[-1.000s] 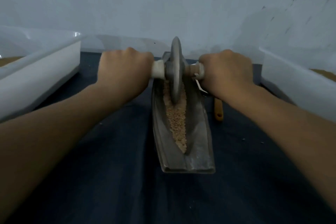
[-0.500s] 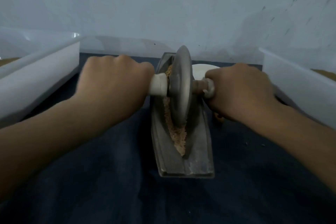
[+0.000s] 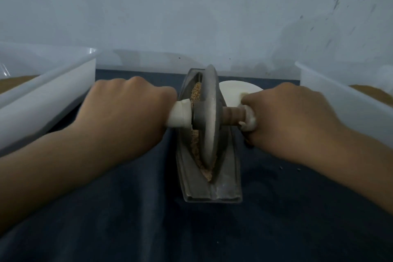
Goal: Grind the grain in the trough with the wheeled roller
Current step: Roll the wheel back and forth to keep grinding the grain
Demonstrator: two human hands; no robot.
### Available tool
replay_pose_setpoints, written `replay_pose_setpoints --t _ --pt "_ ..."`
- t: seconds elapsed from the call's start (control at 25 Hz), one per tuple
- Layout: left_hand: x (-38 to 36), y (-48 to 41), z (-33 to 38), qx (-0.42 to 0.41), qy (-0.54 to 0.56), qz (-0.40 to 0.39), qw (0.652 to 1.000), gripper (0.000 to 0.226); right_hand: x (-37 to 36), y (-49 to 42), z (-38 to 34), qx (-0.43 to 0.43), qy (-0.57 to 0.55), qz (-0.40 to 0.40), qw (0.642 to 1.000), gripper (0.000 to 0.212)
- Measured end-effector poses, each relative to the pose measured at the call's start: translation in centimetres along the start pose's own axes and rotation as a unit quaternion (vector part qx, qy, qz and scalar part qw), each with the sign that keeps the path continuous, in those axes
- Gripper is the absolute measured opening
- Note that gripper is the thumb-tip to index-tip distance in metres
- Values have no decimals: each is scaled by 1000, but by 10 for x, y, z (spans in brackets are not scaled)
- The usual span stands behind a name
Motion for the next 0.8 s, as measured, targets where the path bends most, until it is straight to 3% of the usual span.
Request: replay_pose_setpoints --t 0.12,0.28,0.44,0.48,0.64,0.8 --pt "-21 -3 -3 38 -8 -23 999 34 -18 -13 -1 -10 19 -25 999 25" --pt "-72 -42 -7 109 -5 -46 993 5 -71 -66 1 -69 30 -84 994 4" --pt "-69 -40 -9 111 31 -80 990 11 -60 -64 -4 -52 31 -102 993 3" --pt "-58 -28 -6 94 30 -68 993 9 -51 -53 -6 -37 23 -109 993 10" --pt "-1 -2 -2 18 27 11 999 36 -8 -12 -2 3 -19 -80 997 16" --pt "-38 -10 -1 68 -23 -72 995 26 -30 -31 -6 -15 24 -47 999 30"
Point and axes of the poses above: each hand's wrist, its own y-axis away from the middle knuckle, its own x-axis out of the back of the hand, z = x × y, the point moved 8 cm from there along -y, towards the middle knuckle, and after that the axes turned 11 degrees about z, right-handed, at the moved point
